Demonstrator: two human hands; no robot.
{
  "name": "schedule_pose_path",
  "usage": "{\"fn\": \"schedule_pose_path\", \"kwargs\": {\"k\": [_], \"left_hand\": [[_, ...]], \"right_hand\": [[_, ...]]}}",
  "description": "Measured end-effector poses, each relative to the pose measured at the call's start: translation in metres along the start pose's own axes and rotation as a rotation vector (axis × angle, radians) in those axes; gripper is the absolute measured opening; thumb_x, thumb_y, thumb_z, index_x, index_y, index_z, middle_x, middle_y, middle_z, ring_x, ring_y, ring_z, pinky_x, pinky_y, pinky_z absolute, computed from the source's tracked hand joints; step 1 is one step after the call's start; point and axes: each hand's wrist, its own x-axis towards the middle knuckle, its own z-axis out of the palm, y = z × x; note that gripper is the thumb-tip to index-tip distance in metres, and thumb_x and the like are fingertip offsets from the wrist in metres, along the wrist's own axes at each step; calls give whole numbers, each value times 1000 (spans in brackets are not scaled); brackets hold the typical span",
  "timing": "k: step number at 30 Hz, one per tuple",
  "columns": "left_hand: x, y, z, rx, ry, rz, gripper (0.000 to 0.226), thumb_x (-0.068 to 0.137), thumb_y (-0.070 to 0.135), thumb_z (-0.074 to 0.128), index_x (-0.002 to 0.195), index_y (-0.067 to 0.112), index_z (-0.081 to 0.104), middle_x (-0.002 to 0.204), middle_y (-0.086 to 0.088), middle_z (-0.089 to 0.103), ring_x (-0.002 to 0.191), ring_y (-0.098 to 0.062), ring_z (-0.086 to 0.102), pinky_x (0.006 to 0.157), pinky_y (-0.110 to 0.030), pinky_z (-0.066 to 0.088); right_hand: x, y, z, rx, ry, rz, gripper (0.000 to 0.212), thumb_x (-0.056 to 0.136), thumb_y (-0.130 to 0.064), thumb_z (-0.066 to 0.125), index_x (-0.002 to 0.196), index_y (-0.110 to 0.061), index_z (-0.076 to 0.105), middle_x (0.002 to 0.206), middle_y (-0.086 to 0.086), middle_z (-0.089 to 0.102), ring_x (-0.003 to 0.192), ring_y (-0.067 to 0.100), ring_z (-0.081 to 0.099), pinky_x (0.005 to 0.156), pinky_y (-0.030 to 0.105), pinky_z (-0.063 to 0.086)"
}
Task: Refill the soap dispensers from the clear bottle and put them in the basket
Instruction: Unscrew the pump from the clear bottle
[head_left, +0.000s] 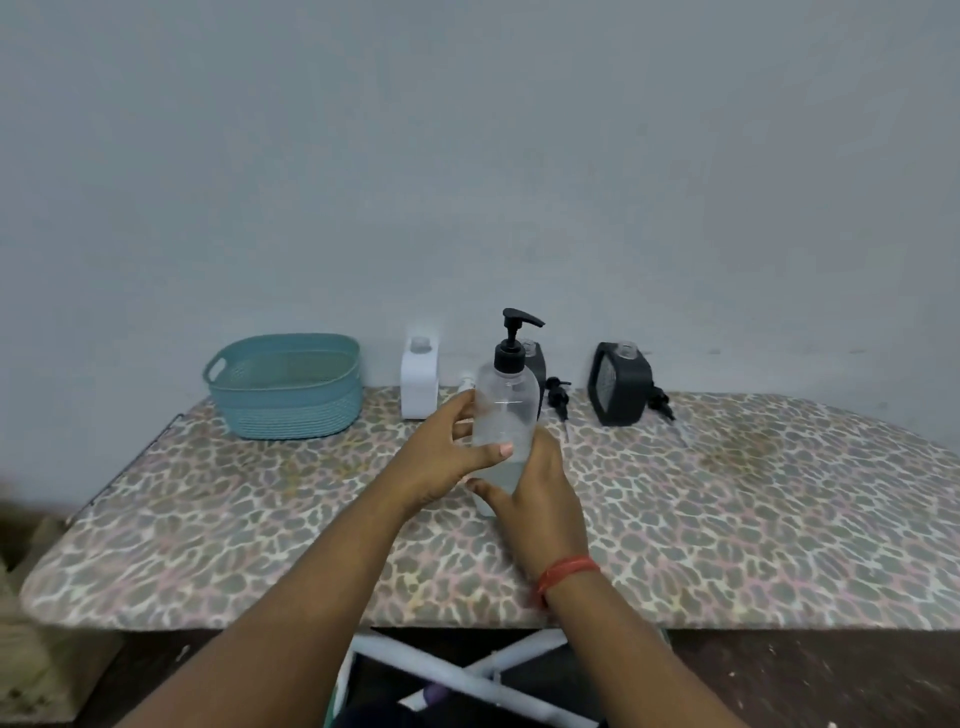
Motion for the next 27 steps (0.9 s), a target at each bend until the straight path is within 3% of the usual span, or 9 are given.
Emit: {"fn": "schedule_pose_path", "kwargs": {"k": [4,8,11,15,18,20,24,27], "left_hand": [[-2,-8,-3,-38,-4,8,58,83,33,85,126,54,53,120,27,67,107,14,62,77,-7,51],[2,-12,-3,-30,-35,18,78,84,43,81,151,38,41,138,19,58,114,12,61,86,-13,53],[3,-15,-7,-20,-83,10,88,84,51,78,157,40,31,144,17,55,121,10,57,92,-17,52],[2,-14,-7,-23,-111,7,83,86,55,73,156,49,27,143,22,51,125,12,48,84,-6,47],[0,-12,-1,-94,-102,3,85,85,55,73,156,46,27,139,27,50,116,24,46,80,-5,48],[-2,-9,4,-120,-88,7,80,83,56,76,149,55,30,132,37,52,113,27,48,82,-5,48],[1,-3,10,-92,-48,19,75,84,53,78,141,62,31,124,46,57,115,24,52,82,-2,45],[3,-1,9,-54,-51,16,72,84,53,79,133,73,31,123,48,56,114,25,51,80,0,44]], "right_hand": [[1,-1,-1,-26,-51,-8,81,77,-46,81,137,-25,29,130,-4,47,100,16,60,75,37,57],[14,1,-27,85,-292,17,66,85,-38,76,135,-27,35,133,-6,46,111,12,58,91,32,54],[39,-9,-59,90,-440,21,45,89,-47,68,124,-32,42,120,-14,54,108,3,58,81,17,50],[74,-41,-86,214,-264,-19,37,90,-55,62,118,-35,48,111,-23,58,99,-16,56,74,6,43],[93,-61,-83,299,-202,-48,29,91,-46,66,113,-32,55,109,-19,62,102,-8,59,82,13,45],[98,-68,-74,320,-187,-56,22,90,-39,70,105,-26,60,101,-14,67,94,0,64,81,17,48],[96,-66,-57,412,-123,-40,17,88,-32,74,99,-25,64,94,-13,69,86,-8,63,73,4,45],[96,-60,-55,478,-82,-1,20,87,-31,76,102,-24,65,99,-13,70,92,-5,66,78,6,48]]}}
